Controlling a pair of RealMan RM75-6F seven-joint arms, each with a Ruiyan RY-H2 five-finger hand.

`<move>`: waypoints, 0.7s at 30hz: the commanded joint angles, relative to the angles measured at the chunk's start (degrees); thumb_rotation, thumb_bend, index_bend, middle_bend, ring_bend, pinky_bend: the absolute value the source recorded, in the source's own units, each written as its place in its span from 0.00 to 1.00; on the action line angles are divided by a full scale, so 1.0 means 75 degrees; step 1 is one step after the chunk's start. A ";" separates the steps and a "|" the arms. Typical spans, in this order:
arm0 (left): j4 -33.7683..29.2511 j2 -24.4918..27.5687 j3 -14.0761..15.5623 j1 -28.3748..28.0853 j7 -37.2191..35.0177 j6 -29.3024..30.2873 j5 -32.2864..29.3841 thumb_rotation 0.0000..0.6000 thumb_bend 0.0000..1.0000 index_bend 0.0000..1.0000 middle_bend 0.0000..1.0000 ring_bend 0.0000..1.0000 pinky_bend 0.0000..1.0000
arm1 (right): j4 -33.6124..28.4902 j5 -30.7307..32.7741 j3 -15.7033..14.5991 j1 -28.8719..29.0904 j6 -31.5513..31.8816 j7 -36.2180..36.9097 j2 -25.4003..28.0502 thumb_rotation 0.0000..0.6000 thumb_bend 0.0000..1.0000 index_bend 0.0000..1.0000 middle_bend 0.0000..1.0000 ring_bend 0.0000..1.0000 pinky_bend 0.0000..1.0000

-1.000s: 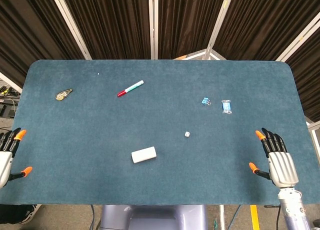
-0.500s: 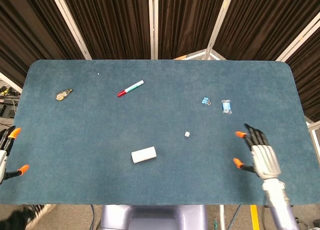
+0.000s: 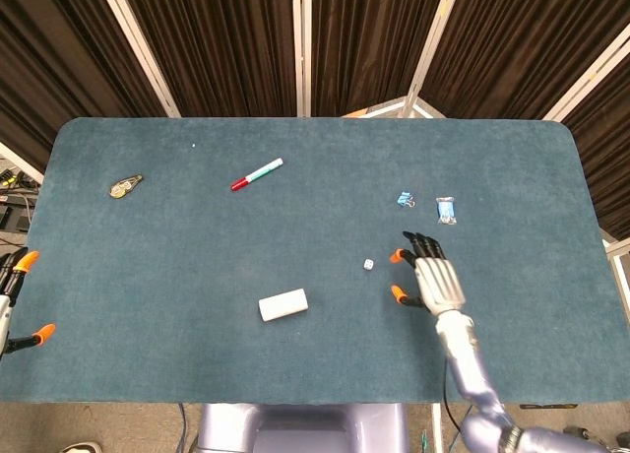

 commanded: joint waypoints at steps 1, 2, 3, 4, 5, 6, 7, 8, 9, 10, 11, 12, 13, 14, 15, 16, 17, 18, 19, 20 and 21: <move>0.0016 -0.0003 -0.0004 -0.0016 -0.0008 -0.0036 -0.0020 1.00 0.07 0.00 0.00 0.00 0.00 | 0.0397 0.0400 0.0203 0.0321 -0.0211 -0.0263 -0.0378 1.00 0.24 0.38 0.08 0.00 0.00; 0.0021 -0.0005 -0.0005 -0.0025 -0.0011 -0.0058 -0.0029 1.00 0.07 0.00 0.00 0.00 0.00 | 0.0493 0.0499 0.0228 0.0392 -0.0251 -0.0303 -0.0458 1.00 0.24 0.38 0.08 0.00 0.00; 0.0024 -0.0009 -0.0006 -0.0032 -0.0013 -0.0073 -0.0035 1.00 0.07 0.00 0.00 0.00 0.00 | 0.0560 0.0564 0.0242 0.0438 -0.0275 -0.0324 -0.0509 1.00 0.24 0.37 0.08 0.00 0.00; 0.0033 -0.0013 -0.0008 -0.0041 -0.0017 -0.0091 -0.0042 1.00 0.07 0.00 0.00 0.00 0.00 | 0.0652 0.0638 0.0257 0.0495 -0.0303 -0.0341 -0.0575 1.00 0.24 0.37 0.08 0.00 0.00; 0.0041 -0.0016 -0.0011 -0.0047 -0.0019 -0.0103 -0.0050 1.00 0.07 0.00 0.00 0.00 0.00 | 0.0718 0.0685 0.0262 0.0531 -0.0324 -0.0340 -0.0622 1.00 0.24 0.36 0.08 0.00 0.00; 0.0056 -0.0024 -0.0016 -0.0063 -0.0027 -0.0146 -0.0081 1.00 0.07 0.00 0.00 0.00 0.00 | 0.0865 0.0785 0.0261 0.0591 -0.0404 -0.0320 -0.0726 1.00 0.23 0.36 0.08 0.00 0.00; 0.0068 -0.0031 -0.0022 -0.0076 -0.0034 -0.0175 -0.0101 1.00 0.07 0.00 0.00 0.00 0.00 | 0.0996 0.0837 0.0263 0.0641 -0.0447 -0.0314 -0.0810 1.00 0.23 0.36 0.08 0.00 0.00; 0.0075 -0.0035 -0.0026 -0.0084 -0.0038 -0.0190 -0.0111 1.00 0.07 0.00 0.00 0.00 0.00 | 0.1094 0.0861 0.0264 0.0677 -0.0459 -0.0301 -0.0871 1.00 0.22 0.35 0.08 0.00 0.00; 0.0079 -0.0037 -0.0028 -0.0089 -0.0041 -0.0199 -0.0116 1.00 0.07 0.00 0.00 0.00 0.00 | 0.1159 0.0879 0.0263 0.0698 -0.0470 -0.0291 -0.0911 1.00 0.22 0.35 0.08 0.00 0.00; 0.0082 -0.0038 -0.0029 -0.0095 -0.0045 -0.0211 -0.0120 1.00 0.07 0.00 0.00 0.00 0.00 | 0.1252 0.0912 0.0263 0.0729 -0.0492 -0.0273 -0.0968 1.00 0.21 0.35 0.08 0.00 0.00; 0.0082 -0.0039 -0.0028 -0.0100 -0.0050 -0.0221 -0.0121 1.00 0.07 0.00 0.00 0.00 0.00 | 0.1335 0.0955 0.0266 0.0758 -0.0525 -0.0250 -0.1020 1.00 0.21 0.35 0.08 0.00 0.00; 0.0084 -0.0038 -0.0028 -0.0105 -0.0055 -0.0228 -0.0120 1.00 0.07 0.00 0.00 0.00 0.00 | 0.1407 0.1000 0.0268 0.0786 -0.0567 -0.0223 -0.1066 1.00 0.21 0.35 0.08 0.00 0.00; 0.0086 -0.0038 -0.0030 -0.0108 -0.0060 -0.0232 -0.0120 1.00 0.07 0.00 0.00 0.00 0.00 | 0.1473 0.1041 0.0273 0.0814 -0.0604 -0.0196 -0.1107 1.00 0.20 0.35 0.08 0.00 0.00; 0.0090 -0.0040 -0.0033 -0.0112 -0.0064 -0.0236 -0.0125 1.00 0.07 0.00 0.00 0.00 0.00 | 0.1535 0.1068 0.0273 0.0839 -0.0632 -0.0170 -0.1147 1.00 0.20 0.35 0.08 0.00 0.00; 0.0095 -0.0040 -0.0035 -0.0119 -0.0071 -0.0252 -0.0135 1.00 0.07 0.00 0.00 0.00 0.00 | 0.1612 0.1087 0.0268 0.0869 -0.0659 -0.0137 -0.1198 1.00 0.20 0.35 0.08 0.00 0.00; 0.0099 -0.0042 -0.0036 -0.0126 -0.0077 -0.0268 -0.0143 1.00 0.07 0.00 0.00 0.00 0.00 | 0.1668 0.1095 0.0261 0.0890 -0.0675 -0.0114 -0.1234 1.00 0.20 0.35 0.08 0.00 0.00; 0.0107 -0.0045 -0.0037 -0.0134 -0.0081 -0.0286 -0.0153 1.00 0.07 0.00 0.00 0.00 0.00 | 0.1741 0.1102 0.0253 0.0919 -0.0694 -0.0090 -0.1279 1.00 0.20 0.36 0.08 0.00 0.00; 0.0114 -0.0048 -0.0038 -0.0141 -0.0081 -0.0300 -0.0157 1.00 0.07 0.00 0.00 0.00 0.00 | 0.1794 0.1114 0.0250 0.0940 -0.0709 -0.0075 -0.1313 1.00 0.20 0.36 0.08 0.00 0.00; 0.0121 -0.0054 -0.0034 -0.0150 -0.0079 -0.0318 -0.0155 1.00 0.07 0.00 0.00 0.00 0.00 | 0.1864 0.1149 0.0254 0.0972 -0.0743 -0.0052 -0.1365 1.00 0.20 0.36 0.08 0.00 0.00; 0.0125 -0.0059 -0.0031 -0.0157 -0.0078 -0.0328 -0.0153 1.00 0.07 0.00 0.00 0.00 0.00 | 0.1926 0.1183 0.0262 0.1002 -0.0772 -0.0043 -0.1412 1.00 0.20 0.37 0.08 0.00 0.00; 0.0125 -0.0060 -0.0030 -0.0160 -0.0076 -0.0333 -0.0152 1.00 0.07 0.00 0.00 0.00 0.00 | 0.1982 0.1204 0.0269 0.1028 -0.0786 -0.0033 -0.1453 1.00 0.20 0.38 0.08 0.00 0.00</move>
